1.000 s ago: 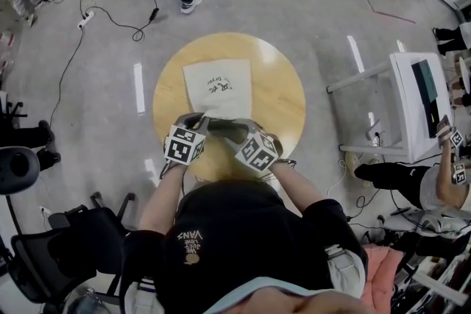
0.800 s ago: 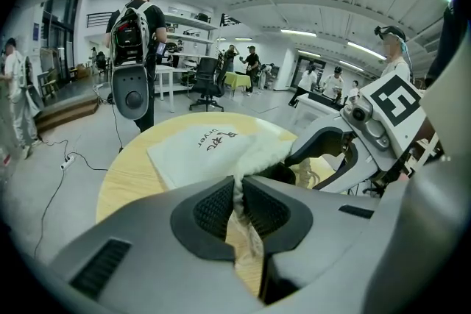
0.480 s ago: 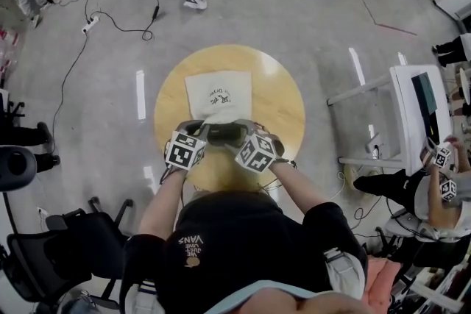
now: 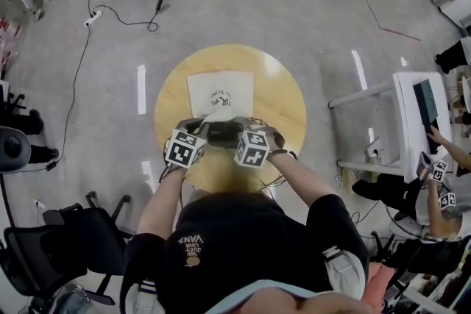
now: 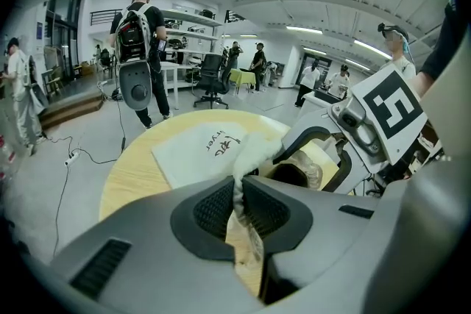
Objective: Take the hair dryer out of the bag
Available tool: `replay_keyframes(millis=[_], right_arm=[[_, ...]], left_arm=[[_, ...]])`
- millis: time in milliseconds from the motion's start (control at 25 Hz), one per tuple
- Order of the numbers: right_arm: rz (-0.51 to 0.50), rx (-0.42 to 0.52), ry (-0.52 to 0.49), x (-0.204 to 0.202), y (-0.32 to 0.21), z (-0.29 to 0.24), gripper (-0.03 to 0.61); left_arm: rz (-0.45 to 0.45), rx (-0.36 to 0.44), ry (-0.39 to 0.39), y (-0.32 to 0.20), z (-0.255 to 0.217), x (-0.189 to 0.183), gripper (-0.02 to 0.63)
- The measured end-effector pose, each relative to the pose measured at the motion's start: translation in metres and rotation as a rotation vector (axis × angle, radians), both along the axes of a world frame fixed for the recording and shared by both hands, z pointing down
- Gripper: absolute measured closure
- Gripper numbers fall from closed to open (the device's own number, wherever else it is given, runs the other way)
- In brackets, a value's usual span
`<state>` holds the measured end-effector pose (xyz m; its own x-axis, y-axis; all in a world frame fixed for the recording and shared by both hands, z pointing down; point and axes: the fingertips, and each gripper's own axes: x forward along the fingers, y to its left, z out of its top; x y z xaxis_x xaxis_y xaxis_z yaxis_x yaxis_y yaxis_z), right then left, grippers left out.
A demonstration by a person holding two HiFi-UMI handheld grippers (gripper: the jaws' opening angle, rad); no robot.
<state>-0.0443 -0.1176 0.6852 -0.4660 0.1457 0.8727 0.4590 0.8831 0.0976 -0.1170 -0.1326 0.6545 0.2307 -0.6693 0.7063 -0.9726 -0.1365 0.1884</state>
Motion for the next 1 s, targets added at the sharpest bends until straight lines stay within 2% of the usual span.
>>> replay_keyframes(millis=[120,560,1000], right_arm=[[-0.039,0.019,0.045,-0.003,0.002,0.01,0.218],[-0.068,0.022,0.142,-0.015,0.001,0.026,0.218],[-0.078,-0.02,0.246,-0.018,0.002,0.035,0.216]], left_arm=[[-0.009,0.001,-0.002,0.002,0.004,-0.004,0.569],[-0.035,0.012,0.011,0.003,0.009,-0.014,0.569],[-0.022,-0.004,0.026,0.004,0.015,-0.013,0.571]])
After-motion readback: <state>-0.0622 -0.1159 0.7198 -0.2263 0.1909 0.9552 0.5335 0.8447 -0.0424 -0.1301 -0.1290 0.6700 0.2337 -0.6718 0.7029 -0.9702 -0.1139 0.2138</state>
